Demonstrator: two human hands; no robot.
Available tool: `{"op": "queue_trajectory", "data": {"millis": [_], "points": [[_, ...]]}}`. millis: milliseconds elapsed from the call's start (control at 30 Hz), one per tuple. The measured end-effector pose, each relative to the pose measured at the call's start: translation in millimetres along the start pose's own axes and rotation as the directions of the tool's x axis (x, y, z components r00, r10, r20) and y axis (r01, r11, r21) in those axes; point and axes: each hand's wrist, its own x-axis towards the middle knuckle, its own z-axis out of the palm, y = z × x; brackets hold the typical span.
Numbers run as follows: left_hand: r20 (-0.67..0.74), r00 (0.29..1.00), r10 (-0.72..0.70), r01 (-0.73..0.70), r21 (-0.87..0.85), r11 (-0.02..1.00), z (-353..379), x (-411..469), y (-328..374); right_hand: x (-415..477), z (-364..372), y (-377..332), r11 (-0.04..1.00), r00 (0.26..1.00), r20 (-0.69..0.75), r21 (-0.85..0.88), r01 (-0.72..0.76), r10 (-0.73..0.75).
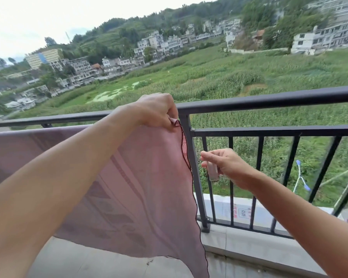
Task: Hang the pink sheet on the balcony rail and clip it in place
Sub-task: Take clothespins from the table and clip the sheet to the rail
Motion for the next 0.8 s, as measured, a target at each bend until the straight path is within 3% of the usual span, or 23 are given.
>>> {"op": "queue_trajectory", "data": {"millis": [133,200,300,367,600,800], "points": [[-0.058,0.998,0.026,-0.025,0.027,0.999,-3,12,6,0,-18,-16,0.996,0.999,-0.045,-0.089,0.01,-0.014],[-0.092,0.995,0.046,-0.042,0.043,0.998,-2,16,5,0,-27,-26,0.995,0.992,-0.116,0.081,0.054,-0.045],[-0.131,0.988,0.077,-0.073,0.034,0.997,1,22,3,0,-40,-44,0.905,0.977,-0.205,0.402,0.138,-0.058],[-0.149,0.985,0.089,-0.088,0.018,0.996,2,27,4,2,-45,-55,0.868,0.971,-0.223,0.461,0.184,-0.087],[-0.15,0.985,0.087,-0.09,-0.01,0.996,-3,53,15,20,-51,-63,0.861,0.889,-0.378,0.327,0.389,-0.258],[-0.14,0.987,0.073,-0.078,-0.031,0.996,-11,68,22,43,-49,-64,0.852,0.872,-0.404,0.316,0.417,-0.276]]}}
